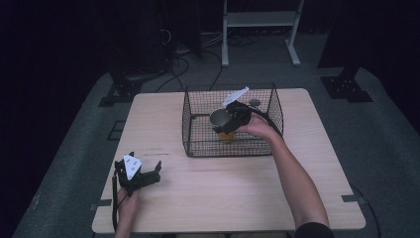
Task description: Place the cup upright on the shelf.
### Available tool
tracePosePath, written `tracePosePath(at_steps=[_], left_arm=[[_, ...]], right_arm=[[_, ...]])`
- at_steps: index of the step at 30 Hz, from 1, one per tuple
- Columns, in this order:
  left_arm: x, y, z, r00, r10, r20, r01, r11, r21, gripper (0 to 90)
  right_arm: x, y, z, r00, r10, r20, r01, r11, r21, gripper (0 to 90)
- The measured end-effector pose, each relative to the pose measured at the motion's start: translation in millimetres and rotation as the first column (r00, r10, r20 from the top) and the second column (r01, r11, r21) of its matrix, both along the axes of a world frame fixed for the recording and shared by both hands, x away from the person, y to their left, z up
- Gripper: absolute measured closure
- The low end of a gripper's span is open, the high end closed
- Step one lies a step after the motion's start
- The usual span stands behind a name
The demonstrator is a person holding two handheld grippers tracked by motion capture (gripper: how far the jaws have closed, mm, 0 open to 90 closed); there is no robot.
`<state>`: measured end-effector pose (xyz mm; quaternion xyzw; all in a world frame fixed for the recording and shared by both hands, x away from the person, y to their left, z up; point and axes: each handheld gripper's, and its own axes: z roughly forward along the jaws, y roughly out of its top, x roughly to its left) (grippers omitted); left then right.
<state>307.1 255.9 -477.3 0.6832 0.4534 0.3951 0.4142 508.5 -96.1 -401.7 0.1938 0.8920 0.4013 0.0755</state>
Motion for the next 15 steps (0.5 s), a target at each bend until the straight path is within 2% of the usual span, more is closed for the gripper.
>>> tracePosePath(at_steps=[5, 7, 10, 15], left_arm=[[-0.1, 0.0, 0.0, 1.0, 0.0, 0.001, 0.0, 1.0, 0.0, 0.0], [-0.2, 0.0, 0.0, 1.0, 0.0, 0.001, 0.0, 1.0, 0.0, 0.0], [-0.1, -0.1, 0.0, 1.0, 0.0, 0.001, 0.0, 1.0, 0.001, 0.0], [-0.1, -0.1, 0.0, 1.0, 0.001, 0.001, -0.001, 1.0, 0.001, 0.0]], right_arm=[[-1.5, 0.9, 0.5, 0.9999, 0.001, 0.011, -0.001, 1.0, -0.01, 7.1], [-1.9, 1.0, 1.1, 0.9998, -0.007, 0.021, 0.008, 1.0, -0.013, 3.3], [-2.0, -0.4, 4.1, 0.9994, -0.021, 0.028, 0.021, 1.0, 0.0, 3.0], [-4.1, -0.9, 7.0, 0.9993, -0.015, 0.034, 0.014, 1.0, 0.004, 3.0]])
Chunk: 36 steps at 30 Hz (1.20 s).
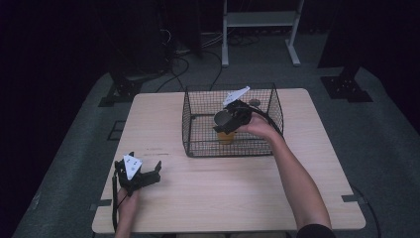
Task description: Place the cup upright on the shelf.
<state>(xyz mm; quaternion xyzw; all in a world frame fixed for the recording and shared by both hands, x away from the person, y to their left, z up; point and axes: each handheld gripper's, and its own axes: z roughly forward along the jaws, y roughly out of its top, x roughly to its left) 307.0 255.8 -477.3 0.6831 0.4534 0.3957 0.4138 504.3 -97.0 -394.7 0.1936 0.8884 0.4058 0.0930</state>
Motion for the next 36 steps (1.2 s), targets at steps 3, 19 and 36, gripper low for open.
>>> tracePosePath(at_steps=[3, 19, 36], left_arm=[[-0.1, 0.1, 0.0, 1.0, 0.0, -0.001, 0.0, 1.0, 0.002, 0.0], [0.5, -0.3, 0.0, 1.0, 0.002, -0.005, -0.002, 1.0, 0.003, 0.0], [1.3, -0.6, 0.2, 0.9999, 0.005, -0.01, -0.005, 1.0, 0.008, 0.0]], right_arm=[[-0.7, -0.3, 3.1, 0.9999, -0.005, 0.014, 0.004, 1.0, 0.02, 3.0], [-6.7, -8.8, 22.4, 0.9994, -0.006, 0.035, 0.002, 0.994, 0.106, 3.1], [-21.5, -22.1, 45.9, 0.9985, -0.026, 0.048, 0.018, 0.99, 0.141, 4.6]])
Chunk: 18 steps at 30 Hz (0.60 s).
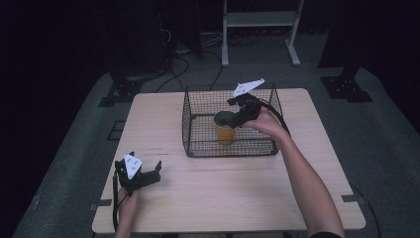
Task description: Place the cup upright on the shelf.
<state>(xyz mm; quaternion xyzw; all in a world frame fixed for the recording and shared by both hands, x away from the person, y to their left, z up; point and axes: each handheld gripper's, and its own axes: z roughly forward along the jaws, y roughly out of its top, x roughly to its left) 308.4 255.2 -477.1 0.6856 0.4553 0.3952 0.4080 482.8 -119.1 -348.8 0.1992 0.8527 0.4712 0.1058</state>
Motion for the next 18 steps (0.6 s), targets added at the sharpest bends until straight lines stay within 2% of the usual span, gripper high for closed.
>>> tracePosePath(at_steps=[7, 13, 18], left_arm=[[-0.3, -0.6, -0.1, 1.0, -0.001, 0.002, 0.001, 1.0, 0.004, 0.0], [-0.4, -0.7, 0.0, 1.0, -0.003, 0.003, 0.003, 1.0, 0.004, 0.0], [-0.5, -0.5, 0.0, 1.0, -0.003, 0.003, 0.003, 1.0, 0.003, 0.0]], right_arm=[[-3.2, -12.5, 8.8, 0.9997, -0.024, -0.004, 0.024, 0.999, 0.042, 4.6], [-11.9, -25.8, 10.4, 0.9982, -0.06, 0.005, 0.06, 0.998, 0.015, 4.6], [-19.9, -35.6, 11.9, 0.9976, -0.068, 0.012, 0.068, 0.998, 0.007, 5.4]])
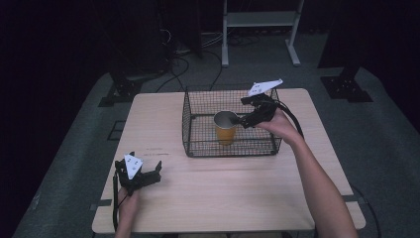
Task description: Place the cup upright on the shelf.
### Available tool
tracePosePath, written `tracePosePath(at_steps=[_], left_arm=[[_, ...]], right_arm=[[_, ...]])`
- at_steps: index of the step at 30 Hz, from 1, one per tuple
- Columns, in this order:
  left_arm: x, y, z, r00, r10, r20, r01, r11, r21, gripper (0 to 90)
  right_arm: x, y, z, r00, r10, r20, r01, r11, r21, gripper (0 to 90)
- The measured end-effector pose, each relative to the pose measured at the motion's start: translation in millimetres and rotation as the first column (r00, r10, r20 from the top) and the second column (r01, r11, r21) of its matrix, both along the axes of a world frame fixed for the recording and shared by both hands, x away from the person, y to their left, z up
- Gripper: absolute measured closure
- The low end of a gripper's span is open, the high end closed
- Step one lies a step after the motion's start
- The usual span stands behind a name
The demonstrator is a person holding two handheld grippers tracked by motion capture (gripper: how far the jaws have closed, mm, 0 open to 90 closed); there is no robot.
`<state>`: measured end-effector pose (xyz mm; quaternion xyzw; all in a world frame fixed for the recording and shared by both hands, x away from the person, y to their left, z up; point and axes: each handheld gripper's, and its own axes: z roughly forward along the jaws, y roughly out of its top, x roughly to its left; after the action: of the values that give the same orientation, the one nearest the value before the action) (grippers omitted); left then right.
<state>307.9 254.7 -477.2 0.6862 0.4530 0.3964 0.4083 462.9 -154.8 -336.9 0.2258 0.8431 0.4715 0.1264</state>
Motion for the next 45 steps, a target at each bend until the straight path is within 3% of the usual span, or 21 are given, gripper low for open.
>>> tracePosePath(at_steps=[14, 22, 25, 45], left_arm=[[0.0, -0.4, -0.1, 1.0, 0.001, 0.001, -0.001, 1.0, 0.006, 0.0], [-0.1, -0.3, -0.1, 1.0, 0.001, -0.001, -0.001, 1.0, 0.008, 0.0], [-0.2, -0.5, -0.1, 1.0, 0.001, -0.001, -0.001, 1.0, 0.009, 0.0], [0.0, -1.1, -0.3, 1.0, 0.0, 0.002, 0.0, 1.0, 0.007, 0.0]], right_arm=[[-26.7, -21.8, 7.4, 0.9999, -0.005, 0.016, 0.005, 1.0, 0.0, 5.4], [-36.9, -27.1, 3.6, 0.9999, 0.002, 0.013, -0.002, 1.0, -0.012, 5.4], [-40.1, -27.1, 3.5, 0.9999, 0.011, 0.001, -0.011, 0.999, -0.041, 5.4], [-62.6, -41.7, -7.4, 1.0, 0.001, 0.008, -0.001, 0.999, -0.034, 5.4]])
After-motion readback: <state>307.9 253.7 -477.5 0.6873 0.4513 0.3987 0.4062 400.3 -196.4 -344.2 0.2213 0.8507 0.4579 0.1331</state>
